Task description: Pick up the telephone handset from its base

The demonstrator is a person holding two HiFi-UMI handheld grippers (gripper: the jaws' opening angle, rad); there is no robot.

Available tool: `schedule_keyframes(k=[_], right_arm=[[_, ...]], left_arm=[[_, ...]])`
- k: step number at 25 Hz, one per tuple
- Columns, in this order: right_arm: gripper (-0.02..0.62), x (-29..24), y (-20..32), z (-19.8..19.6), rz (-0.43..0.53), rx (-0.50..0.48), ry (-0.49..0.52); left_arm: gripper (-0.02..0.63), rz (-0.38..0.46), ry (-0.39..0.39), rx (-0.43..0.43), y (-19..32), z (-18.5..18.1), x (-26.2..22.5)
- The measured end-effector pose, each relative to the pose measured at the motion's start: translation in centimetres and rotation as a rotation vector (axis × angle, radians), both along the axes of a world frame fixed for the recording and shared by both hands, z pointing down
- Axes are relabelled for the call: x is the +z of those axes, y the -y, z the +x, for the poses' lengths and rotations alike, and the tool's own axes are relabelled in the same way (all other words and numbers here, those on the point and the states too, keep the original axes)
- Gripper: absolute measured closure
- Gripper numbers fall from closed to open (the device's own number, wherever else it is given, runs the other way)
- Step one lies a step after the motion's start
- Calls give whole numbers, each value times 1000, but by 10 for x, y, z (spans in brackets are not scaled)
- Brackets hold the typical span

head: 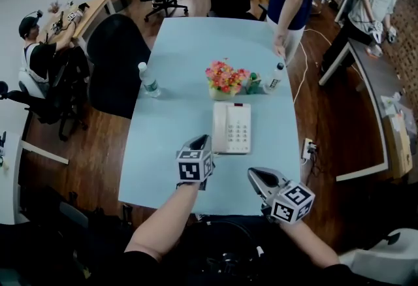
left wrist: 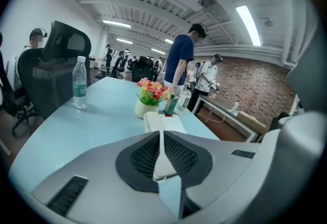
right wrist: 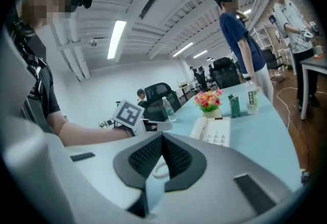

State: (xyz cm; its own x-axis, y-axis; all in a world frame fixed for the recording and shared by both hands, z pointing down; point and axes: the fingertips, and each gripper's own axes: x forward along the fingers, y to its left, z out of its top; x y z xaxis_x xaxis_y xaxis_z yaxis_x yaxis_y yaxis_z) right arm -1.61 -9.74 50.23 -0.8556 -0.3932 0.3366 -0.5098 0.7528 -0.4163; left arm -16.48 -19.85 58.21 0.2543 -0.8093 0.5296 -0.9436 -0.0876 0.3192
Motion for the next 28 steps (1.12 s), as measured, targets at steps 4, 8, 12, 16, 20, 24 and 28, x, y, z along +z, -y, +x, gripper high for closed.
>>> schedule_keyframes(k=[4, 8, 12, 16, 20, 24, 28], right_arm=[[578, -14, 29, 8, -23, -42, 46], [578, -28, 41, 7, -19, -62, 104], [578, -19, 37, 17, -35, -58, 126], [578, -4, 42, 36, -75, -6, 138], [578, 1, 49, 52, -79, 50, 142], [578, 4, 48, 58, -82, 89, 147], [578, -1, 41, 53, -72, 87, 144]], left_arm=[[381, -72, 65, -19, 51, 10, 29], [354, -142, 163, -31, 93, 15, 57], [354, -221, 221, -29, 116, 16, 80], [353, -278, 267, -22, 122, 19, 100], [353, -265, 273, -47, 126, 18, 104], [352, -253, 232, -52, 129, 22, 105], [364, -198, 138, -66, 127, 17, 84]])
